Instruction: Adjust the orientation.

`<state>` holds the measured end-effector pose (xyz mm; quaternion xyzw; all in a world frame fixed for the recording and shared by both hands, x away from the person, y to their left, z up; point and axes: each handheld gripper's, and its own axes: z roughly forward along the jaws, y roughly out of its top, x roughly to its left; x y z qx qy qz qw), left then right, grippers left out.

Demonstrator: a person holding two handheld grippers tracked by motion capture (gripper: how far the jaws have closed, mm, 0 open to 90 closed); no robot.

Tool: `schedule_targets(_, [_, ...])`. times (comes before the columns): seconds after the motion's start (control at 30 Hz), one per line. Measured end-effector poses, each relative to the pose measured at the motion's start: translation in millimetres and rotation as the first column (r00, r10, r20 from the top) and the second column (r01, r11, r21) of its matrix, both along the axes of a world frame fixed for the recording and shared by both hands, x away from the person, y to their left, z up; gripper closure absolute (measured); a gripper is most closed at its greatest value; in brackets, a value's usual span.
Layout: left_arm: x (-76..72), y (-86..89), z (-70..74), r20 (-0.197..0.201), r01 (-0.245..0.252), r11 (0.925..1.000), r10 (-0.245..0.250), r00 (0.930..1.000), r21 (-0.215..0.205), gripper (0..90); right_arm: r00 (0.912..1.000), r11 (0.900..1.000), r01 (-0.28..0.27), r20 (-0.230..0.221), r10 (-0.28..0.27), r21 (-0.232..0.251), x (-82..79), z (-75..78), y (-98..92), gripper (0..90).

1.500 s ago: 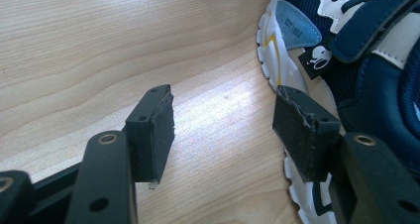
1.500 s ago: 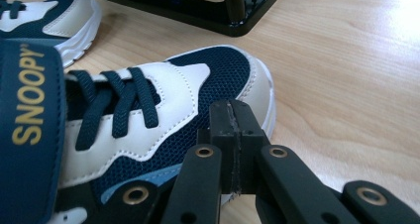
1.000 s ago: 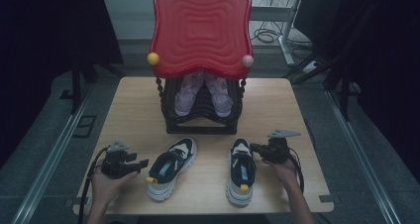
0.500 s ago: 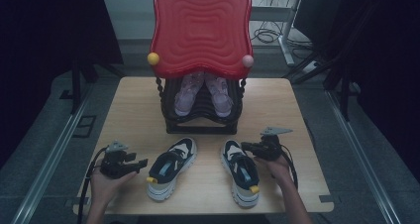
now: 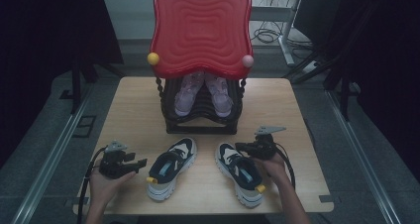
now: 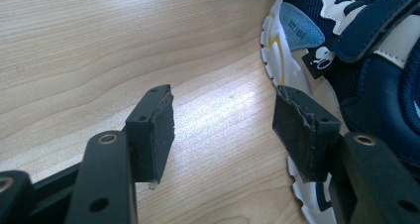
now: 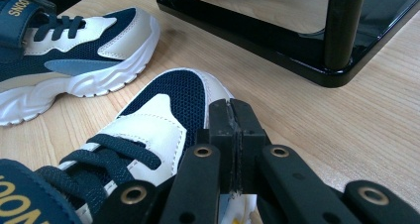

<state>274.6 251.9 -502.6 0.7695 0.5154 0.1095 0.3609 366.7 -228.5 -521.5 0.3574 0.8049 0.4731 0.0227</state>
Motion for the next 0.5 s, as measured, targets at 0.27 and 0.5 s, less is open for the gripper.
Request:
schedule_targets(0.27, [-1.4, 2.5, 2.2, 0.009, -0.003, 0.9999, 0.003, 1.0000, -0.011, 41.0, 0.9987, 0.999, 0.038, 0.033, -0.038, 0.002, -6.4, 7.4, -10.3, 87.2])
schedule_targets(0.5, [-3.5, 4.5, 6.2, 0.018, 0.001, 0.9998, -0.001, 0.9998, -0.021, 41.0, 0.9945, 0.996, 0.083, 0.062, -0.084, 0.029, -20.5, 17.1, -30.7, 86.3])
